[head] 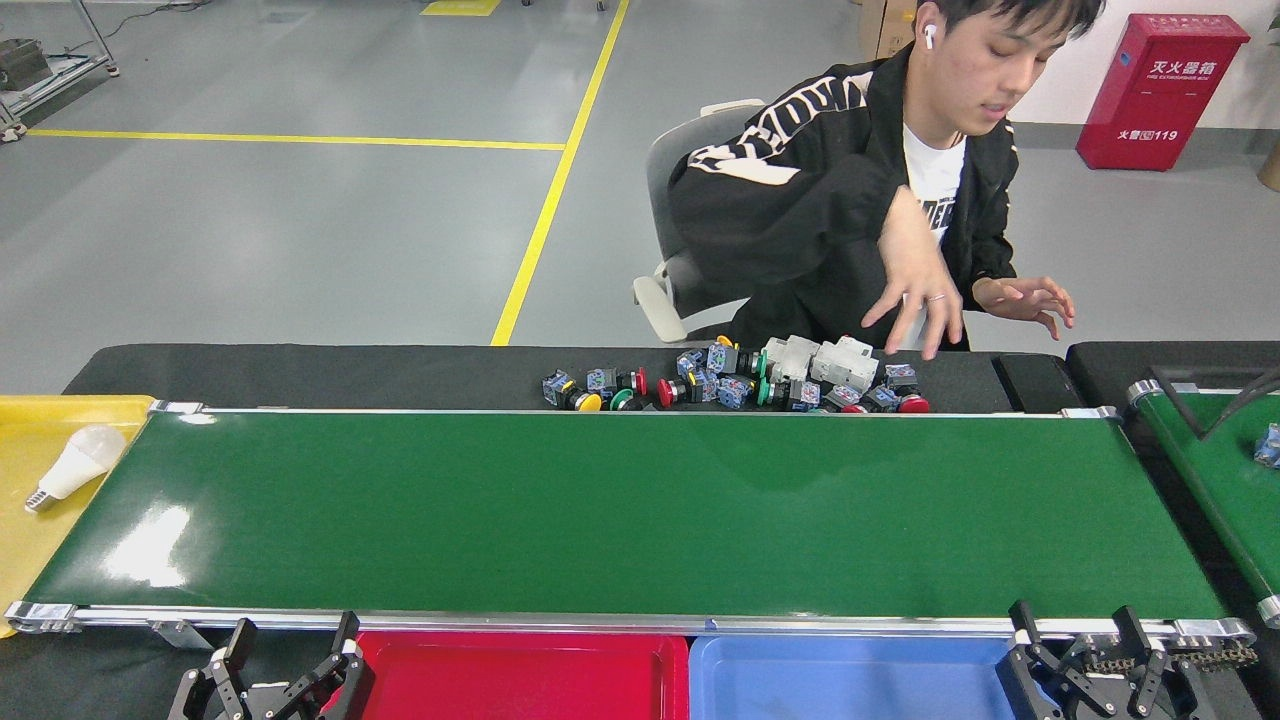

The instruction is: Pick switch part from conveyor to tray

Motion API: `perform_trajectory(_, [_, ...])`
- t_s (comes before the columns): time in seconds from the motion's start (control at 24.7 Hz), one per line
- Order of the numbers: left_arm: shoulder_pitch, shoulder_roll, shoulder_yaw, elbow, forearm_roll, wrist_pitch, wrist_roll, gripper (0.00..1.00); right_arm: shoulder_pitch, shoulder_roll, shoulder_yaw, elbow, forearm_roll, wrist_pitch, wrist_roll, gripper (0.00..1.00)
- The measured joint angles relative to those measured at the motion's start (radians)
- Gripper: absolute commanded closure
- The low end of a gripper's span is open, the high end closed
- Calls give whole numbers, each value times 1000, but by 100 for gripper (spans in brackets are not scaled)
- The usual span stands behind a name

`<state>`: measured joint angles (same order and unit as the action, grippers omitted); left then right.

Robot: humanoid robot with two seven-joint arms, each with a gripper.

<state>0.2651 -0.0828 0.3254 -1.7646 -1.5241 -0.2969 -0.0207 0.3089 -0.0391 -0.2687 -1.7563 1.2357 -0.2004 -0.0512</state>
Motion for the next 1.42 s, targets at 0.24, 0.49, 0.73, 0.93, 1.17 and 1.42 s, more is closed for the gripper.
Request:
perform_trajectory(0.24, [0, 18, 15, 0, 0, 5, 4, 0, 0, 0, 0, 0, 0, 0, 0, 0])
perform_trajectory(0.49, [-1, 17, 17, 0, 2, 2, 5, 0, 0, 0, 0, 0, 0, -1, -1, 0])
perform_trajectory(0.73, [-1, 17, 3, 0, 9, 0, 5, 0, 0, 0, 0, 0, 0, -5, -3, 0])
perform_trajectory(0.93, [-1, 17, -59, 0, 9, -1, 6, 0, 0, 0, -2, 0, 0, 1, -3, 0])
perform_trajectory(1.17, [-1, 16, -106, 0, 9, 3, 9, 0, 0, 0, -4, 0, 0, 7, 2, 0])
perform_trajectory(1.42, [-1, 16, -108, 0, 9, 7, 8, 0, 0, 0, -6, 0, -1, 9, 3, 0])
